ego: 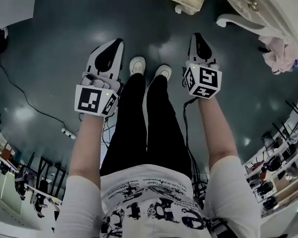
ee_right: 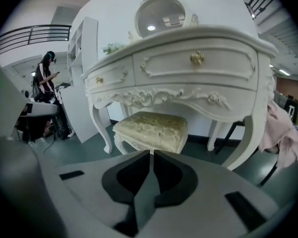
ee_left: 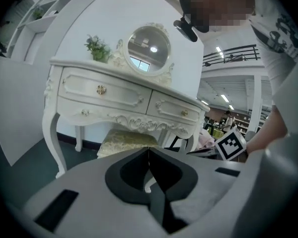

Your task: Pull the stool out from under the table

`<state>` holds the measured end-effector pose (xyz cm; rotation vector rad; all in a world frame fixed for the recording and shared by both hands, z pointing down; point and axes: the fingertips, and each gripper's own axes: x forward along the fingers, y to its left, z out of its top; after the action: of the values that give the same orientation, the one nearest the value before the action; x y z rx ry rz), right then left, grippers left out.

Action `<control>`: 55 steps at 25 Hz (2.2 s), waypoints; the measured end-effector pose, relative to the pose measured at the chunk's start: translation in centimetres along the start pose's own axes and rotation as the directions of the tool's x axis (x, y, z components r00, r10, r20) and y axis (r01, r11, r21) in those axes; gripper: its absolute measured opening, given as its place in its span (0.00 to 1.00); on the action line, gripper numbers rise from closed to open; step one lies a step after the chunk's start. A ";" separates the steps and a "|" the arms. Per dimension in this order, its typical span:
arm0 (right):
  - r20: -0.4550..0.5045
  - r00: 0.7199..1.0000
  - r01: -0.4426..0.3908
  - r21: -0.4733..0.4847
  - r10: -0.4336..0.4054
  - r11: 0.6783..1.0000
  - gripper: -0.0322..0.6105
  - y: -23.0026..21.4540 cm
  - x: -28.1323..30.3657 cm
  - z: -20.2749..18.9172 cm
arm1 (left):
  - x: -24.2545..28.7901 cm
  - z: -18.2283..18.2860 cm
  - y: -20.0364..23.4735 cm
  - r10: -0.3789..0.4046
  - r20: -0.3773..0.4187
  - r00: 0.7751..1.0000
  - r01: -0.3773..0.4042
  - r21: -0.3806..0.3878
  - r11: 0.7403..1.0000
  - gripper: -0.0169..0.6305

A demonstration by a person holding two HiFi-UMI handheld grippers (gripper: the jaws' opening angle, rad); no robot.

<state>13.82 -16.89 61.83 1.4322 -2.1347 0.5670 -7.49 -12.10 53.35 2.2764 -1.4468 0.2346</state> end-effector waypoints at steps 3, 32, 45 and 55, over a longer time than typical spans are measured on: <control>-0.030 0.999 0.046 0.016 -0.046 0.999 0.10 -1.1 4.2 -4.5 | 1.0 -4.6 1.5 -0.004 -0.033 0.999 0.004 -0.014 1.000 0.06; -0.052 0.977 0.198 -0.127 -0.205 0.972 0.46 -8.6 24.5 -11.2 | 12.3 -15.4 5.6 -0.083 -0.072 0.994 0.082 -0.009 0.997 0.06; -0.107 0.979 0.161 -0.122 -0.174 0.979 0.46 -7.4 22.4 -13.0 | 10.8 -16.4 4.1 -0.156 -0.104 0.982 0.158 0.011 0.987 0.06; -0.122 0.984 0.116 -0.127 -0.131 0.985 0.46 -5.2 19.3 -15.9 | 8.8 -17.3 2.6 -0.166 -0.100 0.981 0.171 0.043 0.984 0.06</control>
<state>15.28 -23.20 86.50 1.4106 -1.9297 0.4644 -4.45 -12.62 72.65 2.3790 -1.2060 0.3274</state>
